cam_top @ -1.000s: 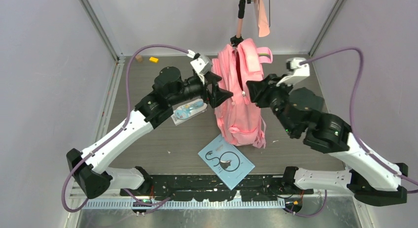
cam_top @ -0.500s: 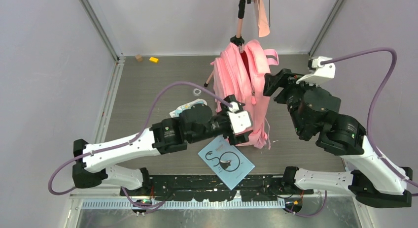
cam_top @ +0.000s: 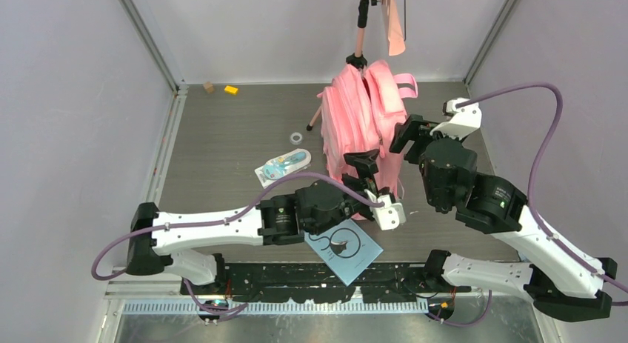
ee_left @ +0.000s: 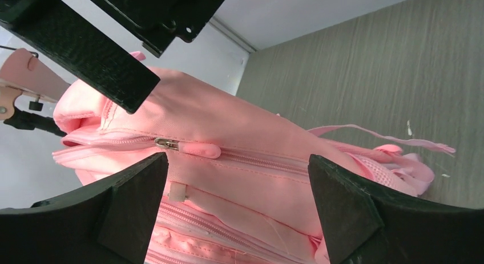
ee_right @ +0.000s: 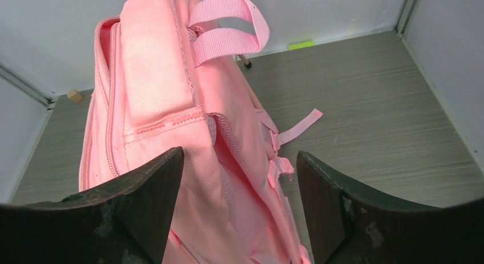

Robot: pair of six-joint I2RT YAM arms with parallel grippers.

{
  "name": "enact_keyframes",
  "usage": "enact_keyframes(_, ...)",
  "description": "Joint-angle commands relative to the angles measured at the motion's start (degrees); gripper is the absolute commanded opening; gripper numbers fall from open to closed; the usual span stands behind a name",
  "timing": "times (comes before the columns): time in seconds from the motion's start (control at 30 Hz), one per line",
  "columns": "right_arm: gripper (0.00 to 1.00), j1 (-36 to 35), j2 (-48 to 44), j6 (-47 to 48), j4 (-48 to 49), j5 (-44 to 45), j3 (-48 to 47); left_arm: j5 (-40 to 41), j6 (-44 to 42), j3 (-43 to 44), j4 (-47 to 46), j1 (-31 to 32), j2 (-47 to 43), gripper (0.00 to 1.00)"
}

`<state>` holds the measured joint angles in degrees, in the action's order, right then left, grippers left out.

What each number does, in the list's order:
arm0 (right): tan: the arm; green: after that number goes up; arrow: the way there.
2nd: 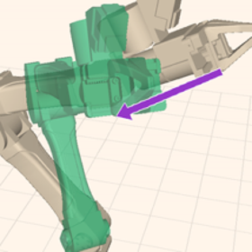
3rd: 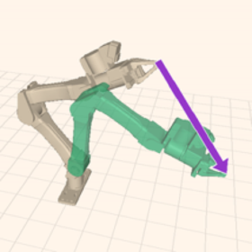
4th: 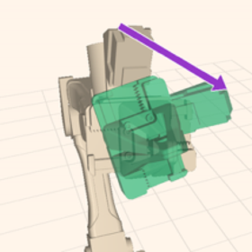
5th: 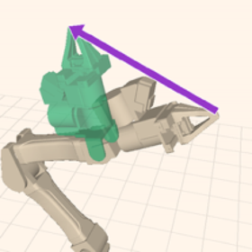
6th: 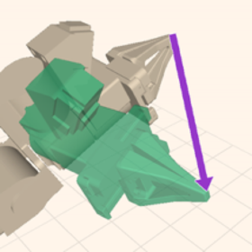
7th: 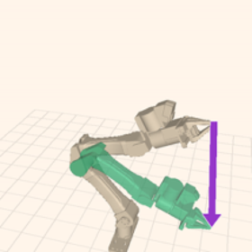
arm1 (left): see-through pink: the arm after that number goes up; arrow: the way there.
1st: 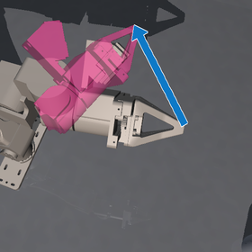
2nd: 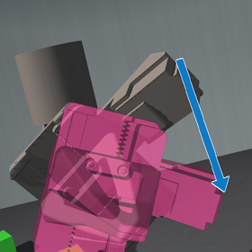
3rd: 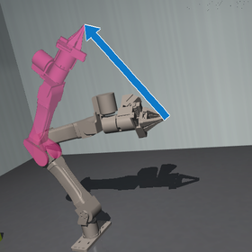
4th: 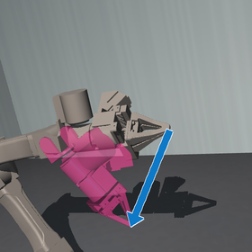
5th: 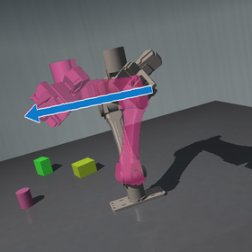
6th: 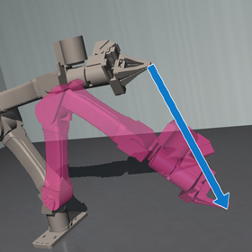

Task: Pack the student bag
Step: Zip the student bag at the center of the board.

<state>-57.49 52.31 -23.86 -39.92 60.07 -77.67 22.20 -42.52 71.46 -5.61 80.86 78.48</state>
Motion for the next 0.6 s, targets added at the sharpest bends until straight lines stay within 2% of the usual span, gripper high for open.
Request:
enact_keyframes(0.0,0.78,0.88,-1.47,-3.5,3.83,-6.18,2.92,1.0,-3.67,2.66,-4.07,-1.5,1.63,0.97)
enact_keyframes(0.4,0.79,2.65,-7.15,-12.69,15.31,-14.46,10.99,-4.22,-1.68,4.61,0.46,-4.47,0.72,0.93)
enact_keyframes(0.57,0.81,2.65,-8.56,-13.04,15.9,-15.33,11.65,-5.81,-0.53,4.04,3.37,-6.3,-0.65,0.95)
